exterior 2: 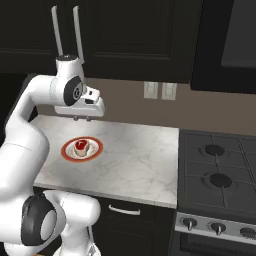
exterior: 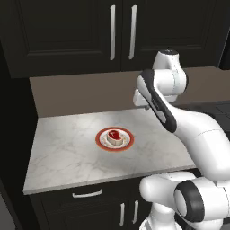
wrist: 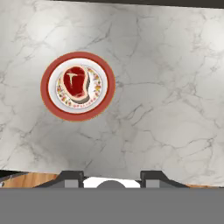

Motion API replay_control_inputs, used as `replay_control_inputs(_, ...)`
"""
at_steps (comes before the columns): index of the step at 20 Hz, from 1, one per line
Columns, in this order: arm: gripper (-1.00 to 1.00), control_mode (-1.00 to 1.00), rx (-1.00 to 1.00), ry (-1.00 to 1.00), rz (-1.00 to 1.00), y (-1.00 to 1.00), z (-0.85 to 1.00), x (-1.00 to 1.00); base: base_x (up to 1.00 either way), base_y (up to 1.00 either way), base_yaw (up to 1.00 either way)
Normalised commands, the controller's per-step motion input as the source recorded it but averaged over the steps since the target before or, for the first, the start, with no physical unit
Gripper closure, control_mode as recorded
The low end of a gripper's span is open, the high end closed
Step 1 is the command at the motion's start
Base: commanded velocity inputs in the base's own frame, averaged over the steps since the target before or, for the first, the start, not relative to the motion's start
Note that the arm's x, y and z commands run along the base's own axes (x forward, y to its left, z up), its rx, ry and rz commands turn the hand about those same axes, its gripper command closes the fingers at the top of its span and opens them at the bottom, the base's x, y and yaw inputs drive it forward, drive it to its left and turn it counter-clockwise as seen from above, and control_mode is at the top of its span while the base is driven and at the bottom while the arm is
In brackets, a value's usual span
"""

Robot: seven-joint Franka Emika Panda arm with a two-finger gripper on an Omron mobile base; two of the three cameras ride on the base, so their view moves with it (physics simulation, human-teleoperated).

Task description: Place the steak on the counter behind the older steak on the same shelf of the fridge to maintain FIFO order. Close the fridge door when finished.

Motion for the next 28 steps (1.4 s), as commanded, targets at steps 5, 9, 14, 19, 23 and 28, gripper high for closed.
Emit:
replay_control_inputs(5,-1.00,-1.00,-0.04,0.01,0.07,0.31,-0.20,-0.39,0.00,0.00,0.00)
replay_control_inputs(9,-1.00,-1.00,-0.17,0.01,0.06,0.87,-0.69,-0.26,0.00,0.00,0.00)
replay_control_inputs(14,-1.00,-1.00,-0.10,0.04,0.07,0.74,-0.66,0.00,0.00,0.00,0.00)
replay_control_inputs(19,-1.00,-1.00,-0.05,0.13,0.13,0.23,-0.45,0.08,0.00,0.00,0.00)
replay_control_inputs(23,-1.00,-1.00,0.04,0.01,0.09,-0.15,-0.14,0.21,0.00,0.00,0.00)
replay_control_inputs(28,-1.00,-1.00,0.03,0.03,0.07,-0.22,-0.03,0.36,0.00,0.00,0.00)
